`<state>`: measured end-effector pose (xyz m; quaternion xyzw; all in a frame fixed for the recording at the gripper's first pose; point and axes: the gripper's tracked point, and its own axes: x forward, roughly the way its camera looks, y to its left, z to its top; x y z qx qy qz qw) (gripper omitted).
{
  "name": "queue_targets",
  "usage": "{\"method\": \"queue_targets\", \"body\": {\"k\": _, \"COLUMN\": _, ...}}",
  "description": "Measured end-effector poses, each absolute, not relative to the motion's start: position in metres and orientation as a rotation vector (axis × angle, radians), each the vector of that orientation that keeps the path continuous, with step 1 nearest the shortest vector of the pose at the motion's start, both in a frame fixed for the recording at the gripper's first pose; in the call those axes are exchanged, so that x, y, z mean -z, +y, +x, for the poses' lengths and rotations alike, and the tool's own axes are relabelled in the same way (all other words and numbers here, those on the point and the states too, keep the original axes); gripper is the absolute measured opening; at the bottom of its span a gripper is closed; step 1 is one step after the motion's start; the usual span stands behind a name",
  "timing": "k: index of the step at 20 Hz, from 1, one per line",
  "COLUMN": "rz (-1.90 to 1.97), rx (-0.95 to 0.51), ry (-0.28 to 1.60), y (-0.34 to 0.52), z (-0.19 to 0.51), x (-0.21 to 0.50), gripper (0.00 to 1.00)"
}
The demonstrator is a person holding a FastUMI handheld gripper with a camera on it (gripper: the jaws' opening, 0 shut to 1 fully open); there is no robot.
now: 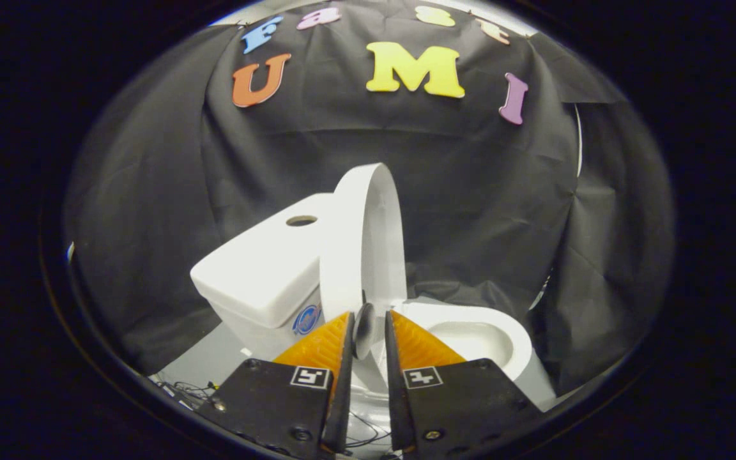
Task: Open the toilet lid.
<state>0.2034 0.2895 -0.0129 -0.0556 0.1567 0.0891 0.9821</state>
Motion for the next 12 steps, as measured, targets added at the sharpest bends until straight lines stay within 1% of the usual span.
{"method": "queue_targets", "body": {"k": 1, "rz": -0.112, "rx": -0.209, "ry": 0.275, "y": 0.292, "z": 0.2, "x": 0.003, "gripper": 0.39}}
{"method": "queue_targets", "body": {"k": 3, "rz": -0.108, "rx": -0.26, "ry": 0.208, "y": 0.293, "z": 0.19, "x": -0.011, "gripper": 0.65}}
{"method": "queue_targets", "body": {"k": 5, "rz": -0.123, "rx": -0.26, "ry": 0.149, "y": 0.279, "z": 0.179, "x": -0.03, "gripper": 0.91}}
{"method": "queue_targets", "body": {"k": 7, "rz": -0.127, "rx": -0.232, "ry": 0.087, "y": 0.258, "z": 0.168, "x": -0.041, "gripper": 0.96}}
{"method": "queue_targets", "body": {"k": 12, "rz": -0.091, "rx": -0.184, "ry": -0.002, "y": 0.199, "z": 0.14, "x": -0.053, "gripper": 0.97}}
